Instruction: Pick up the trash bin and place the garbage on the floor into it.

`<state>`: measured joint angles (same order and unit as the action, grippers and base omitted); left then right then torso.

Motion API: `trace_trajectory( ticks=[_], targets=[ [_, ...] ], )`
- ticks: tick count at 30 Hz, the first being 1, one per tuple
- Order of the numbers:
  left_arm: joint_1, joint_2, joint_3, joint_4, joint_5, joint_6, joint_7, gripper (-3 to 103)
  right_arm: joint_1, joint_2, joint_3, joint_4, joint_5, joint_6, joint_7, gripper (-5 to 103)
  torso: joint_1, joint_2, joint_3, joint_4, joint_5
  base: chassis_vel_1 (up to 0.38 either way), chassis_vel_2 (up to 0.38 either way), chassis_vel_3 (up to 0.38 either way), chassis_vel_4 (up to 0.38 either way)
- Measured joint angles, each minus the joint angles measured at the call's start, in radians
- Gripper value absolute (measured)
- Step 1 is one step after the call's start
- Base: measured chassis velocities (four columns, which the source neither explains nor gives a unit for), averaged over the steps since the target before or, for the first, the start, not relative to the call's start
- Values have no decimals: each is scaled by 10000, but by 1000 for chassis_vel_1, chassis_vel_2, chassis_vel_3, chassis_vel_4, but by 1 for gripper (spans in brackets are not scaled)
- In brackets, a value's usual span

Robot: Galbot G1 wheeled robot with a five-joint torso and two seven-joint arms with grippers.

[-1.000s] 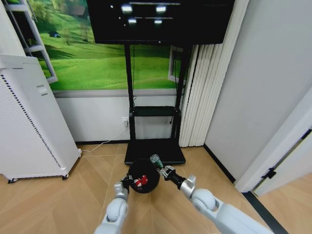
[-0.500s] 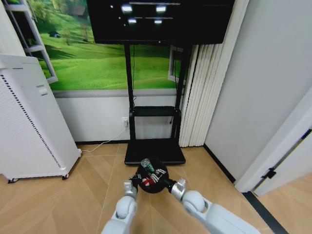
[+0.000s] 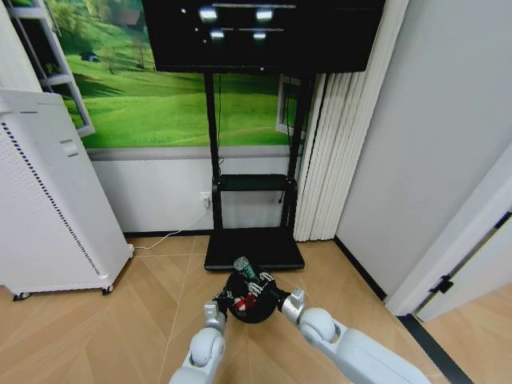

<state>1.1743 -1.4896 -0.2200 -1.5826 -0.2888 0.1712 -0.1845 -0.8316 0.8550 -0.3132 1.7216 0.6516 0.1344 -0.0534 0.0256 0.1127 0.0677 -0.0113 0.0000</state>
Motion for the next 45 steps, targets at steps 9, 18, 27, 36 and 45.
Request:
trace_trajectory(
  ticks=[9, 18, 27, 36, 45],
  targets=[
    [78, 3, -40, -66, -2, 1, 12, 3, -126, -28, 100, 39, -9, -2, -21, 97, 0, 0, 0, 0, 0, 0, 0, 0, 0],
    [1510, 822, -1266, -2273, -401, 128, -4, 3, -645, 202, 2261, -163, 523, -757, 958, 100, -1, 0, -1, 1, -2, 0, 0, 0, 0],
    [2866, 1311, -2376, -3717, -695, 175, -51, 3, -1034, 671, 3392, -1467, 317, -981, 1714, 100, -1, 0, 0, -3, -2, 0, 0, 0, 0],
    [4204, 1792, -3429, -5144, -1145, 180, -98, 3, -1646, 1049, 5024, -1436, 458, -1912, 3221, 100, -1, 0, -1, -1, -2, 0, 0, 0, 0],
    [4800, 2181, -4011, -5868, -1414, 183, -93, 3, -2150, 820, 6369, -1448, 525, -2160, 4277, 100, -1, 1, -1, 1, 0, 0, 0, 0, 0]
  ],
)
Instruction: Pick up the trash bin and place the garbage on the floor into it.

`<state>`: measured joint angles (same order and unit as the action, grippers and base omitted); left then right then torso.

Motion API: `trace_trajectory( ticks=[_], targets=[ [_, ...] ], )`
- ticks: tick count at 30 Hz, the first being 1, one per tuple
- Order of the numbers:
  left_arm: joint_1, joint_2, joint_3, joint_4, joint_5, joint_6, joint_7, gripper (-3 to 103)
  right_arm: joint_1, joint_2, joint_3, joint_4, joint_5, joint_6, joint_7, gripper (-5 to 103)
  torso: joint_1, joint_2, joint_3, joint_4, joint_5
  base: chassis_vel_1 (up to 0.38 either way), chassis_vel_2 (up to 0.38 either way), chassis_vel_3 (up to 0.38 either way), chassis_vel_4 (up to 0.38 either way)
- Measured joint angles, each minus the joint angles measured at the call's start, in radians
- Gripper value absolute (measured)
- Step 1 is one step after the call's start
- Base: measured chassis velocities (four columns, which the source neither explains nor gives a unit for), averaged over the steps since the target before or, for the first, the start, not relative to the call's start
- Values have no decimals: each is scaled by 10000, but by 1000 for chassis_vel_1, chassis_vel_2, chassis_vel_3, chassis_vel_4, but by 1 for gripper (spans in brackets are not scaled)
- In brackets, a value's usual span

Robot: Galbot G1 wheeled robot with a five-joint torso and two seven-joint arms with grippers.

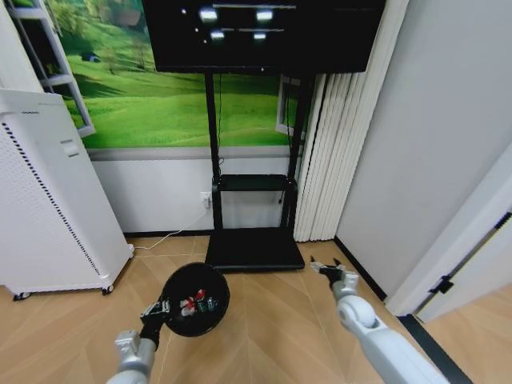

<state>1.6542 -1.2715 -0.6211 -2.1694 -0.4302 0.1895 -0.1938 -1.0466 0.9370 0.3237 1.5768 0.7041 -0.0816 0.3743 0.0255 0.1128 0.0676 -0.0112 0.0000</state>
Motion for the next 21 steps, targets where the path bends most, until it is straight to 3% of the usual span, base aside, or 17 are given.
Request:
trace_trajectory(
  ticks=[8, 12, 16, 21],
  targets=[
    [78, 507, -229, -197, -256, -2, 115, 3, -890, -193, 1257, 466, -40, -334, 270, 100, 0, 0, 1, -3, 0, 0, 0, 0, 0],
    [78, 829, -563, -106, -553, -128, 458, 3, -1441, -142, 1765, 681, -155, -476, 445, 100, 0, 0, 1, -2, 1, 0, 0, 0, 0],
    [116, 956, -919, -49, -850, -397, 911, 3, -1764, -102, 1911, 883, -208, -466, 186, 100, 0, 0, 1, -3, 1, 0, 0, 0, 0],
    [352, 812, -1202, -103, -876, -476, 972, 3, -1842, -153, 1844, 1068, -186, -441, -294, 100, 0, 0, 1, 0, 0, 0, 0, 0, 0]
  ],
)
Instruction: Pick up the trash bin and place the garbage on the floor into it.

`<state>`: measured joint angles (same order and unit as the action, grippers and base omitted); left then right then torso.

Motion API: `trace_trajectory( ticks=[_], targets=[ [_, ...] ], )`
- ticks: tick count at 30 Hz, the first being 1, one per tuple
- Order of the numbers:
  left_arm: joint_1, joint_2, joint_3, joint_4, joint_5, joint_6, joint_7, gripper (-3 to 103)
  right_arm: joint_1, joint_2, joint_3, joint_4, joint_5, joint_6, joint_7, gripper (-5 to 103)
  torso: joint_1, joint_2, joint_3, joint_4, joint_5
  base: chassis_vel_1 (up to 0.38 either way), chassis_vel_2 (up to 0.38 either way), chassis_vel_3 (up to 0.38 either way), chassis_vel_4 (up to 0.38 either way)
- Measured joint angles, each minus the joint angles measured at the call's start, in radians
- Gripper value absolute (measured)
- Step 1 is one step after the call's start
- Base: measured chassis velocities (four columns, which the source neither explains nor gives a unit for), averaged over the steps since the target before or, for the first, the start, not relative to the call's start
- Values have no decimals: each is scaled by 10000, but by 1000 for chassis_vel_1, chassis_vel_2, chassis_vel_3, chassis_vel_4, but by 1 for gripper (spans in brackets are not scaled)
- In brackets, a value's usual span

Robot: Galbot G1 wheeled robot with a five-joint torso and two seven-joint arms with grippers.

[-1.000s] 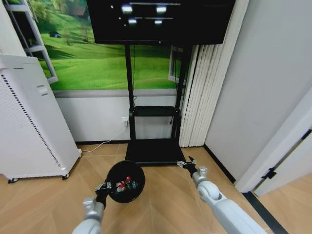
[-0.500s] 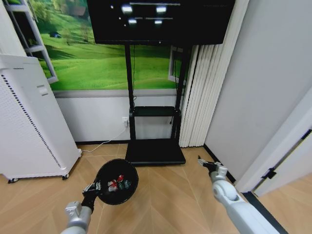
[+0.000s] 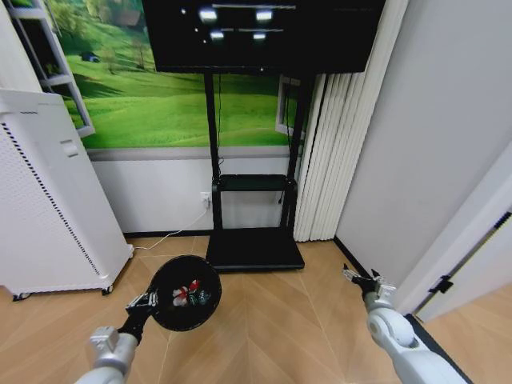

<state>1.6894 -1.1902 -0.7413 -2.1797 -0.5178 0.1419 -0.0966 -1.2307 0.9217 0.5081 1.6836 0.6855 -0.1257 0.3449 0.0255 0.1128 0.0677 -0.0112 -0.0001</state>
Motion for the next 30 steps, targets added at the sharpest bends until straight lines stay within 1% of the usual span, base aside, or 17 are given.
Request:
trace_trajectory(
  ticks=[3, 6, 8, 15, 30],
  targets=[
    [249, -180, -200, -99, 39, -64, 29, 3, 122, -46, -166, 40, 64, 3, -313, 100, 0, 0, 0, 0, 1, 0, 0, 0, 0],
    [357, -250, -282, -132, 58, -102, 44, 3, 205, -49, -229, 45, 84, 50, -413, 100, 0, 0, 0, 1, 0, 0, 0, 0, 0],
    [500, -376, -399, -151, 90, -153, 108, 3, 367, -47, -329, 51, 139, 207, -517, 100, 0, 0, 0, 1, 1, 0, 0, 0, 0],
    [491, -596, -340, -184, 219, -185, 112, 3, 557, 0, -372, 18, 238, 355, -655, 100, 0, 0, 0, -3, 0, 0, 0, 0, 0],
    [337, -699, -211, -15, 314, -186, 53, 3, 547, 84, -302, 13, 253, 393, -694, 100, 0, 0, 0, -2, 1, 0, 0, 0, 0]
  ],
)
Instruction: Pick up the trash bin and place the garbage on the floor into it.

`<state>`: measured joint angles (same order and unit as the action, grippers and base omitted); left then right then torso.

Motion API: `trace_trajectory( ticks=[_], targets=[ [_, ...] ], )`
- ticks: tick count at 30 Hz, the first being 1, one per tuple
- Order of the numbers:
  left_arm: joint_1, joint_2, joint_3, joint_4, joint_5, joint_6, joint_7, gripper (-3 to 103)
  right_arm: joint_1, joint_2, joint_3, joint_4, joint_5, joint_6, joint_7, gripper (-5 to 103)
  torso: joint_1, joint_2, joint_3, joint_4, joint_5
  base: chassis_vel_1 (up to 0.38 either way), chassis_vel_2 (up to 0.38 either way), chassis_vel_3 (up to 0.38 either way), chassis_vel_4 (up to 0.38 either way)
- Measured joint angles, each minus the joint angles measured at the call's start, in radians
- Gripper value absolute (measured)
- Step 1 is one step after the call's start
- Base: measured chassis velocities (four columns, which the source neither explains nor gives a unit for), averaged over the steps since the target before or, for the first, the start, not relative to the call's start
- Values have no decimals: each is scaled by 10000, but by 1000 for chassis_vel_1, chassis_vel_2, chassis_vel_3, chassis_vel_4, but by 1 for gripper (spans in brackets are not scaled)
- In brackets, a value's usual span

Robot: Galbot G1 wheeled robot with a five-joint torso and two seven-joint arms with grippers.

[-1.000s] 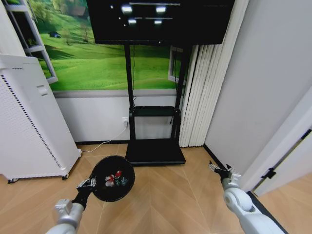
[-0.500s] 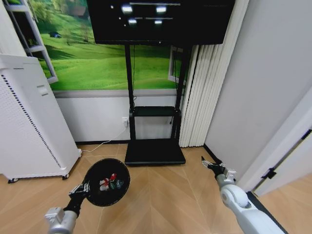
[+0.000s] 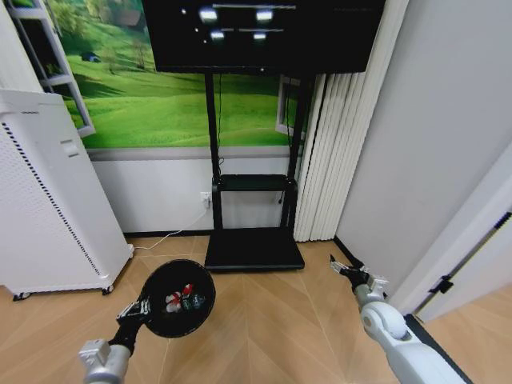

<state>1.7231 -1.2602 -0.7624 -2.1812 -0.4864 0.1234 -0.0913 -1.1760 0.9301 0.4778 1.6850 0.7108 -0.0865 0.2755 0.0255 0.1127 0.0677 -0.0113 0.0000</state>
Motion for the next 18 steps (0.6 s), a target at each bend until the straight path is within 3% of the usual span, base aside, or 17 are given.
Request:
trace_trajectory(
  ticks=[18],
  targets=[
    [76, -268, -69, 180, 69, -213, 61, 3, -2, -1, 5, 1, 2, -2, 4, 100, 0, 0, 0, 0, 2, 14, 16, -20, -14]
  ],
)
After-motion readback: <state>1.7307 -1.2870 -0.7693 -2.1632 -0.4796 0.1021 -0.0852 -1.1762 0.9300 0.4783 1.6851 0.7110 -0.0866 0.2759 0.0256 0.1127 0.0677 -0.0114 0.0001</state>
